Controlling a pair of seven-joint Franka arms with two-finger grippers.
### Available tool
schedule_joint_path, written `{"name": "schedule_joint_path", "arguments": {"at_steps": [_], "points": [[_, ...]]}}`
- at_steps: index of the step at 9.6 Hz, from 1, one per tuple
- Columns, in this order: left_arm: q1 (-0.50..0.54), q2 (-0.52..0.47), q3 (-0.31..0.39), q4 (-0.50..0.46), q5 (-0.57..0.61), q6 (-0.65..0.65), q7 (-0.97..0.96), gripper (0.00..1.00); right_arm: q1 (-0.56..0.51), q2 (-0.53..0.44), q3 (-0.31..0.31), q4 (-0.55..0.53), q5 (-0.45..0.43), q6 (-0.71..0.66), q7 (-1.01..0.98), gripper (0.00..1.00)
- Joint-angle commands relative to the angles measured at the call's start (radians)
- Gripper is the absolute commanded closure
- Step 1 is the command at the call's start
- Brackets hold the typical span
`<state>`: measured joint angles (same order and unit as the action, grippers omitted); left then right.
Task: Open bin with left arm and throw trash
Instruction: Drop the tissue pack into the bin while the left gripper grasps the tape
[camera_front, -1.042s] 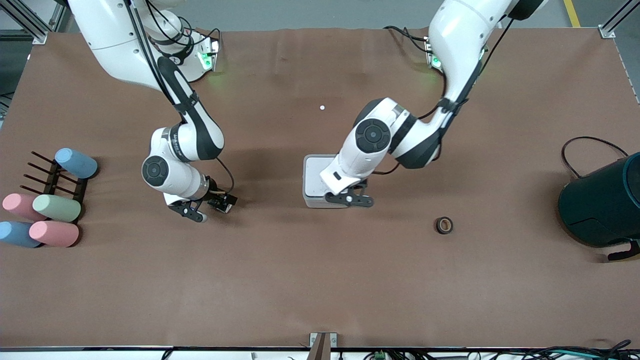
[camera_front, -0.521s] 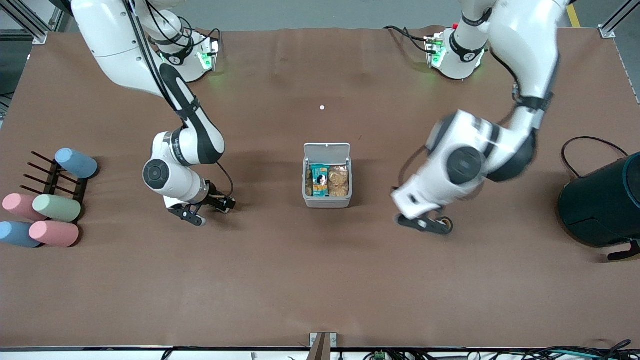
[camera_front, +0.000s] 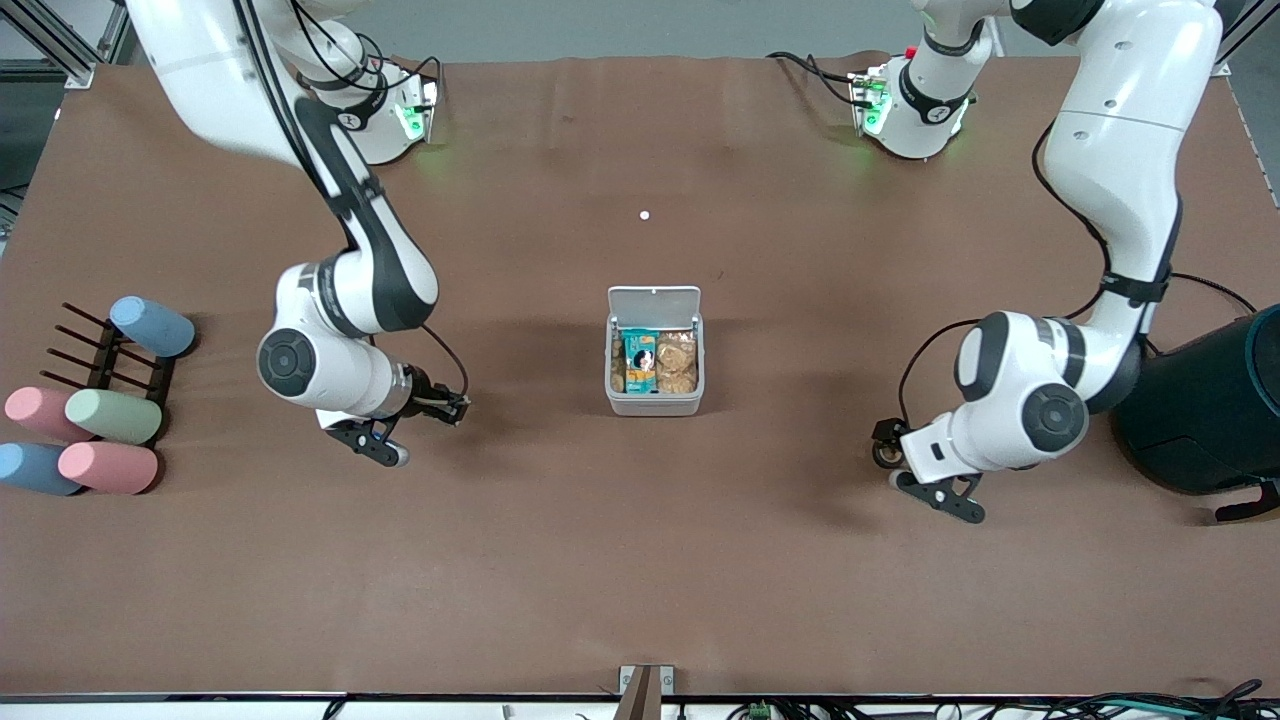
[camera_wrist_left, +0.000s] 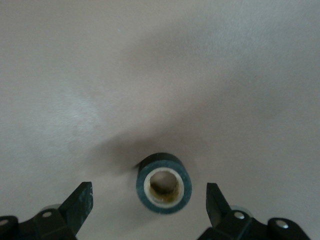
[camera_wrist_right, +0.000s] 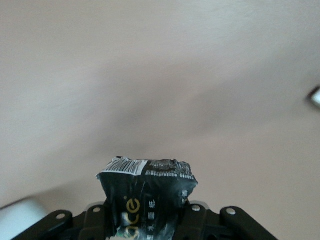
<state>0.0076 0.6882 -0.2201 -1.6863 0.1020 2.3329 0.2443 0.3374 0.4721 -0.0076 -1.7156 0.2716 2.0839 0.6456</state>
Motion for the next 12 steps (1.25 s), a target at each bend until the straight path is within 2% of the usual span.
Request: {"name": "schedule_joint_path", "arguments": {"at_steps": [1, 2, 3, 4, 5, 6, 7, 8, 10, 11, 12], "points": [[0.009, -0.021, -0.004, -0.073, 0.030, 0.071, -0.017, 0.00, 0.137, -0.003, -0.003, 0.163, -0.021, -0.073, 0.171, 0.70], [0.008, -0.010, -0.004, -0.084, 0.030, 0.092, -0.017, 0.01, 0.219, 0.029, -0.005, 0.224, -0.028, -0.071, 0.210, 0.70], [0.008, -0.009, -0.004, -0.113, 0.030, 0.142, -0.017, 0.06, 0.277, 0.063, -0.005, 0.266, -0.049, -0.067, 0.229, 0.70], [0.009, -0.009, -0.004, -0.125, 0.030, 0.163, -0.016, 0.21, 0.310, 0.088, -0.005, 0.287, -0.073, -0.033, 0.235, 0.70], [0.008, -0.010, -0.004, -0.125, 0.030, 0.163, -0.017, 0.47, 0.346, 0.106, -0.006, 0.292, -0.083, 0.017, 0.243, 0.70], [0.008, -0.012, -0.004, -0.125, 0.030, 0.163, -0.022, 0.72, 0.373, 0.124, -0.005, 0.292, -0.136, 0.022, 0.243, 0.70], [0.008, -0.015, -0.005, -0.125, 0.030, 0.163, -0.022, 0.91, 0.400, 0.150, -0.005, 0.292, -0.176, 0.022, 0.241, 0.67], [0.006, -0.016, -0.005, -0.124, 0.030, 0.161, -0.033, 1.00, 0.413, 0.166, -0.005, 0.292, -0.195, 0.022, 0.235, 0.66], [-0.011, -0.051, -0.018, -0.106, 0.030, 0.122, -0.121, 1.00, 0.436, 0.187, -0.003, 0.294, -0.203, 0.025, 0.233, 0.62], [-0.027, -0.074, -0.031, -0.064, 0.018, 0.046, -0.164, 1.00, 0.440, 0.195, -0.003, 0.294, -0.207, 0.042, 0.235, 0.58], [-0.037, -0.088, -0.068, -0.011, 0.013, -0.052, -0.300, 1.00, 0.440, 0.195, -0.003, 0.294, -0.207, 0.051, 0.235, 0.46]]}}
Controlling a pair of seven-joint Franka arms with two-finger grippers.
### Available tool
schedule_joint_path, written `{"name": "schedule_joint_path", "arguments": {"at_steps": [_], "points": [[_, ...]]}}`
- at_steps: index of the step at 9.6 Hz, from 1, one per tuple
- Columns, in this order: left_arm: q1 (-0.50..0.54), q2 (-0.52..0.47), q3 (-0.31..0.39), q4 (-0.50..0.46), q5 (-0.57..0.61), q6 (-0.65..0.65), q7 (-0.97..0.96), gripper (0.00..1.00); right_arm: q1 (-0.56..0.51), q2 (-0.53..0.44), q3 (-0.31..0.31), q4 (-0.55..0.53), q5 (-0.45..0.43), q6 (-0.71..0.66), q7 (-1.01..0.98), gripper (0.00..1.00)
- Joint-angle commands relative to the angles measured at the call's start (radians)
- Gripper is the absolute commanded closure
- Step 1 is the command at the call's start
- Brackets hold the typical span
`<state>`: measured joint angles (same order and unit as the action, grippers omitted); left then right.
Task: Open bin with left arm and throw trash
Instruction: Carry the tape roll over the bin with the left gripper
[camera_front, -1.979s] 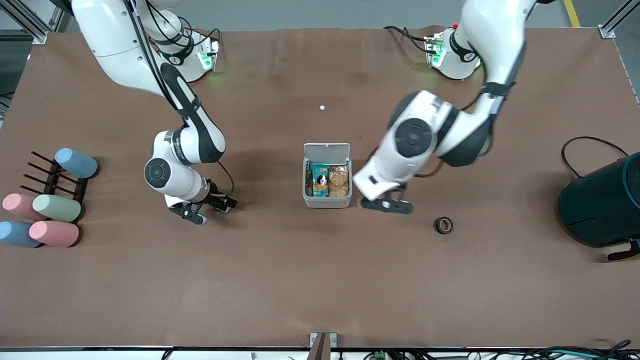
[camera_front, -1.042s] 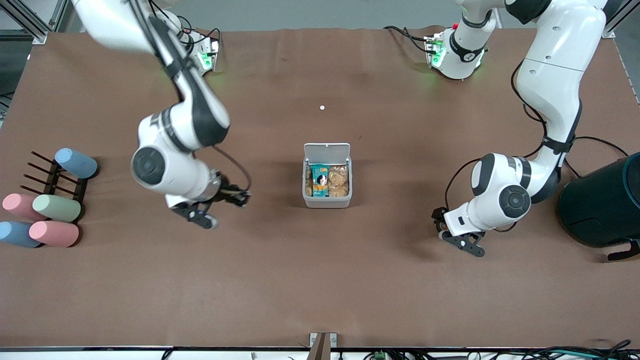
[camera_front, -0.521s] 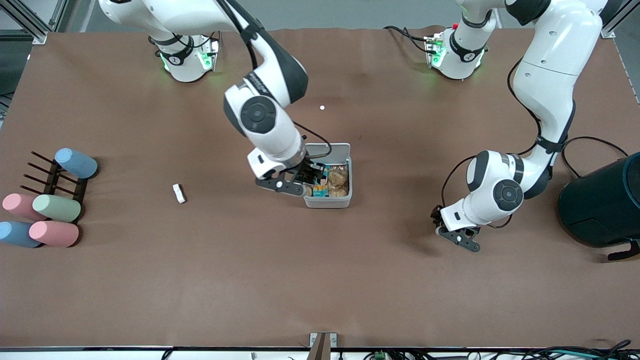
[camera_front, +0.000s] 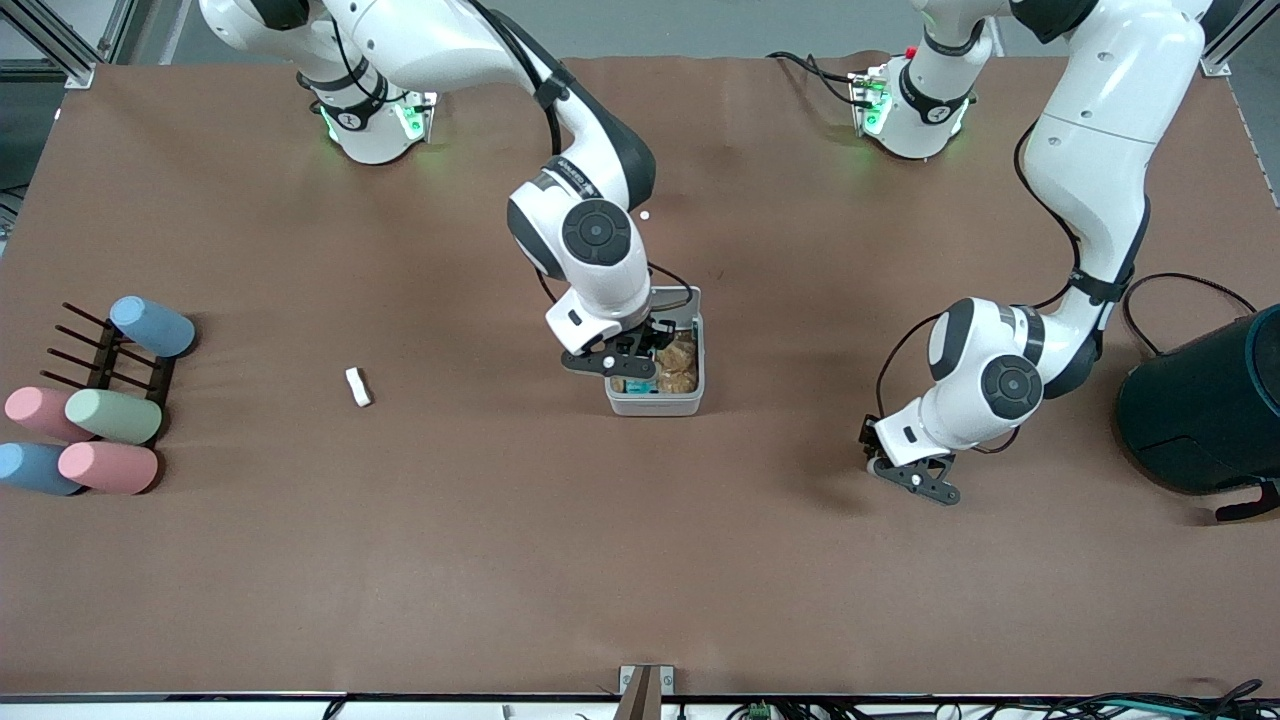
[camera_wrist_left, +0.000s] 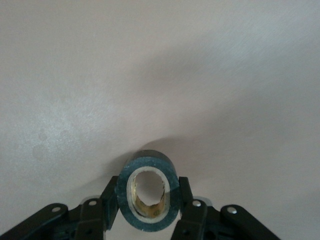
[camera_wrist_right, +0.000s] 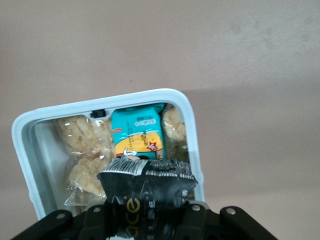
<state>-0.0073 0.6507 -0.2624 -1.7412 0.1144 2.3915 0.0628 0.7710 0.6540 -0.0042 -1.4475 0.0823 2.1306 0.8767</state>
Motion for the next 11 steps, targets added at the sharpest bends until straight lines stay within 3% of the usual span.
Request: {"name": "schedule_joint_path", "arguments": {"at_steps": [1, 3, 5, 8, 11], "points": [[-0.025, -0.055, -0.084, 0.093, 0.002, -0.185, -0.239, 1.00, 0.007, 0.013, -0.007, 0.025, -0.018, 0.005, 0.004, 0.42], [-0.071, -0.056, -0.142, 0.137, 0.007, -0.227, -0.451, 1.00, 0.001, 0.013, -0.008, 0.025, -0.018, 0.005, 0.004, 0.26], [-0.155, -0.057, -0.155, 0.150, 0.011, -0.227, -0.601, 1.00, -0.004, 0.012, -0.010, 0.027, -0.019, 0.005, 0.002, 0.15], [-0.262, -0.054, -0.155, 0.170, 0.016, -0.226, -0.771, 1.00, -0.013, -0.005, -0.010, 0.030, -0.026, -0.009, -0.002, 0.08], [-0.286, -0.052, -0.153, 0.172, 0.016, -0.222, -0.805, 1.00, -0.077, -0.077, -0.010, 0.026, -0.016, -0.156, -0.062, 0.08]]}}
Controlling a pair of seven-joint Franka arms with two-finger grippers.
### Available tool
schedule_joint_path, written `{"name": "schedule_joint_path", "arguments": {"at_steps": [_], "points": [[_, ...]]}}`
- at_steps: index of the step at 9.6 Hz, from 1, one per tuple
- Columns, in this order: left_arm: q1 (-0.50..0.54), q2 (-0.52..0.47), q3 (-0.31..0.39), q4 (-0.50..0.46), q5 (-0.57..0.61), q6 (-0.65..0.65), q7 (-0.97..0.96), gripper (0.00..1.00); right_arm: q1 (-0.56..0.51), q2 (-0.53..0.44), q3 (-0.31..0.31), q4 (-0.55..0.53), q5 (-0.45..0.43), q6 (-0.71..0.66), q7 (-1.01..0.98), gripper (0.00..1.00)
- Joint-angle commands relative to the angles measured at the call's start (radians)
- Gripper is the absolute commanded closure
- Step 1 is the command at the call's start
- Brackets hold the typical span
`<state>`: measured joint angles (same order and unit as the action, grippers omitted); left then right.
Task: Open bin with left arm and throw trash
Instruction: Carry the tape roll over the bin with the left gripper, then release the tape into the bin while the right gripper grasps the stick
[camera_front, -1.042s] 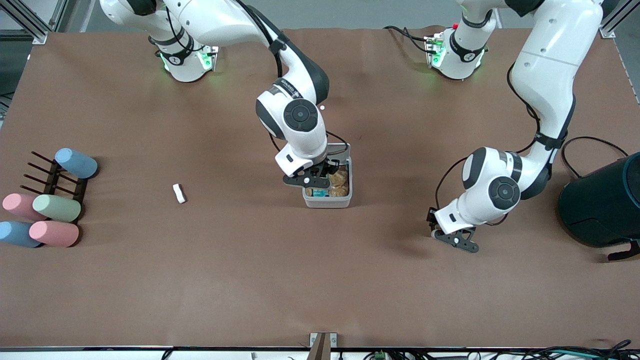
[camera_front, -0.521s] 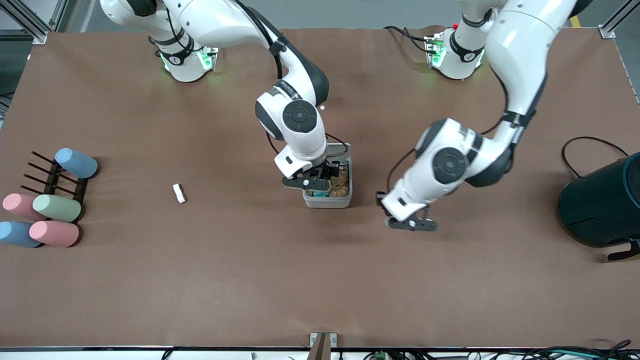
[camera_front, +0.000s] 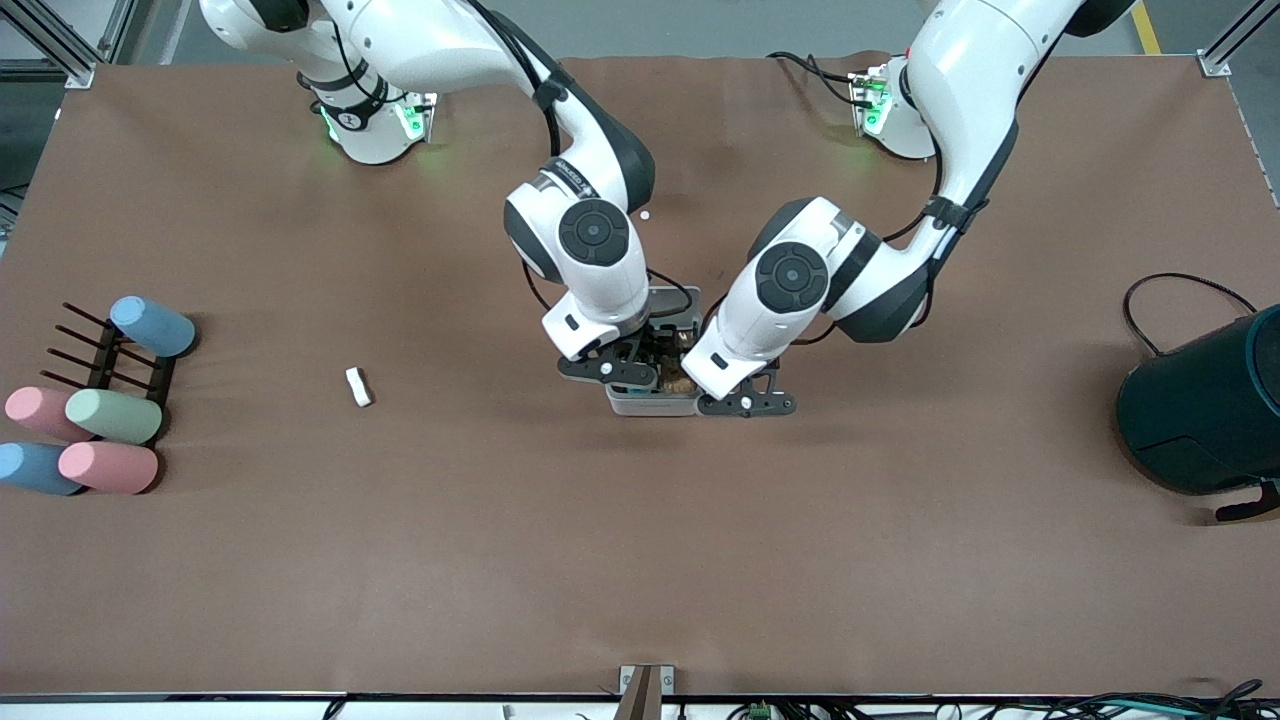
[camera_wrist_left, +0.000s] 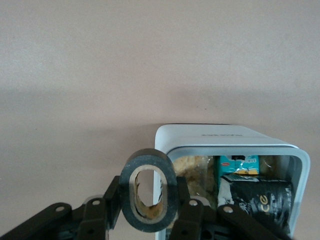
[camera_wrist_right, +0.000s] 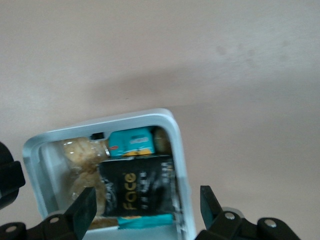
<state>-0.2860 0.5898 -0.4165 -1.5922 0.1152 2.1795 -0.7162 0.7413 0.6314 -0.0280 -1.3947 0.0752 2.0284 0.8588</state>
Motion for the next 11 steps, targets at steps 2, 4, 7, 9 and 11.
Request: {"name": "schedule_joint_path", "arguments": {"at_steps": [2, 4, 7, 9, 11], "points": [[-0.009, 0.010, 0.001, 0.023, 0.014, -0.009, -0.029, 1.00, -0.172, -0.108, 0.019, -0.099, 0.001, -0.108, -0.137, 0.09], [-0.074, 0.022, 0.005, 0.023, 0.015, -0.004, -0.107, 1.00, -0.317, -0.191, 0.019, -0.263, 0.005, -0.103, -0.278, 0.09], [-0.085, 0.051, 0.012, 0.037, 0.096, 0.019, -0.115, 0.96, -0.524, -0.254, 0.014, -0.516, -0.014, 0.045, -0.605, 0.08], [-0.081, 0.045, 0.013, 0.040, 0.136, 0.013, -0.102, 0.96, -0.592, -0.262, 0.013, -0.660, -0.069, 0.247, -0.772, 0.06], [-0.088, 0.042, 0.012, 0.058, 0.170, -0.010, -0.112, 0.96, -0.645, -0.262, 0.013, -0.763, -0.107, 0.431, -0.861, 0.05]]}}
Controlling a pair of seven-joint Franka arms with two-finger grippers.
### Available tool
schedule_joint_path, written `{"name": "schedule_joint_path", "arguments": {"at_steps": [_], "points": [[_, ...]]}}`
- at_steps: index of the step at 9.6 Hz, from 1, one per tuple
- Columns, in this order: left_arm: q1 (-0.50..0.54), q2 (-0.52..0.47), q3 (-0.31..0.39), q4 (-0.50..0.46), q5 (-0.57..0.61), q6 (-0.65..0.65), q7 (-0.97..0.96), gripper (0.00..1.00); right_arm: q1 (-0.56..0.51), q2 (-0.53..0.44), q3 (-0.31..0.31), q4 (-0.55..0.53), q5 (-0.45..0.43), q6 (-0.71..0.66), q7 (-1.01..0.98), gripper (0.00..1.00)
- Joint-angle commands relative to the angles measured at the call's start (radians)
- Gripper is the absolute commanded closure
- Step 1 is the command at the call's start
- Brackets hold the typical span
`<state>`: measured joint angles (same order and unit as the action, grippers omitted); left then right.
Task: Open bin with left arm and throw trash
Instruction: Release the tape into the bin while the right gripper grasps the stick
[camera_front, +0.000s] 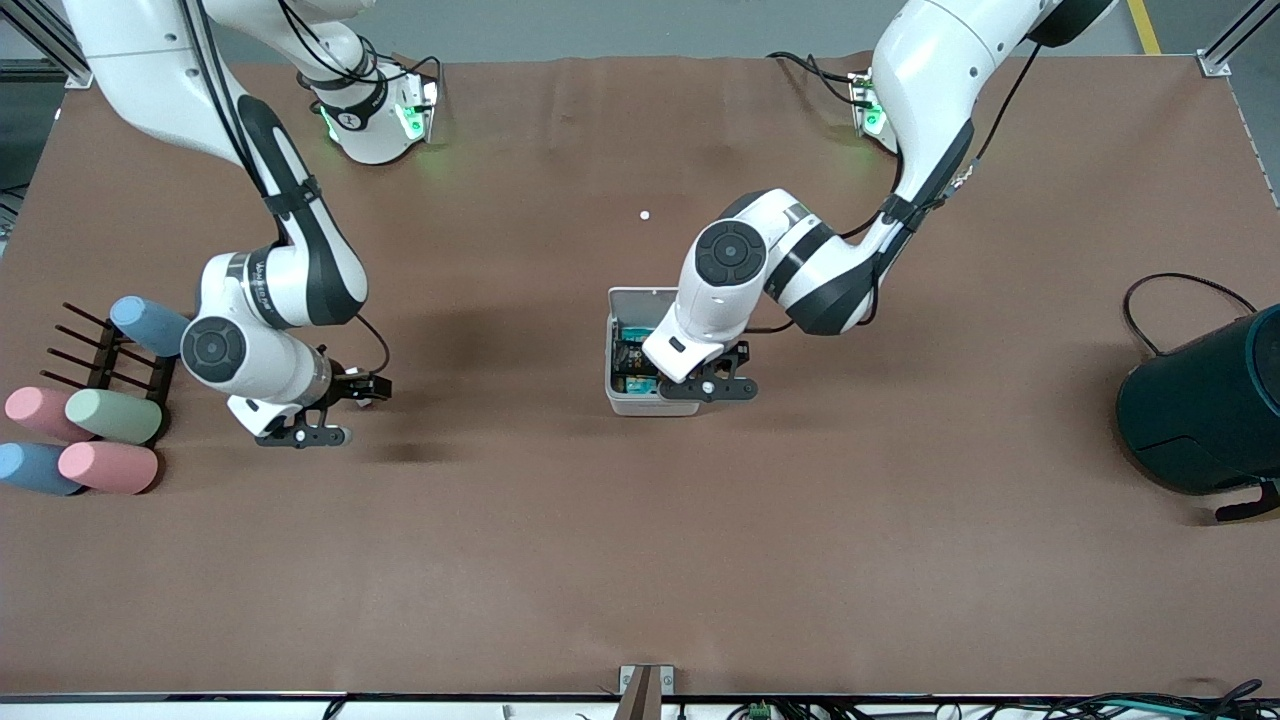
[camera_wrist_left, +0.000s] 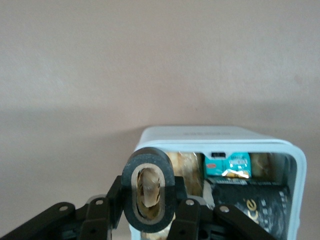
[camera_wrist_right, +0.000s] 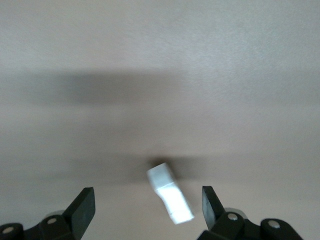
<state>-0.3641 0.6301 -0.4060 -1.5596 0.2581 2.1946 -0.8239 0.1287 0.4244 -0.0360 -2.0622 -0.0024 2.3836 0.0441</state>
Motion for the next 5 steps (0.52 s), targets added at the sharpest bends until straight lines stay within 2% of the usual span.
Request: {"name": "schedule_joint_path", "arguments": {"at_steps": [1, 2, 3, 5], "points": [[-0.015, 0.011, 0.003, 0.024, 0.029, -0.026, -0.006, 0.91, -0.047, -0.052, 0.021, -0.110, -0.031, 0.081, -0.075, 0.05], [-0.016, 0.025, 0.003, 0.024, 0.047, -0.024, -0.007, 0.88, -0.055, -0.049, 0.021, -0.113, -0.031, 0.082, -0.076, 0.05], [-0.024, 0.028, 0.001, 0.026, 0.049, -0.024, -0.009, 0.86, -0.055, -0.047, 0.022, -0.116, -0.031, 0.082, -0.076, 0.13], [-0.027, 0.025, 0.001, 0.026, 0.052, -0.024, -0.015, 0.69, -0.052, -0.039, 0.022, -0.118, -0.031, 0.079, -0.073, 0.44]]}}
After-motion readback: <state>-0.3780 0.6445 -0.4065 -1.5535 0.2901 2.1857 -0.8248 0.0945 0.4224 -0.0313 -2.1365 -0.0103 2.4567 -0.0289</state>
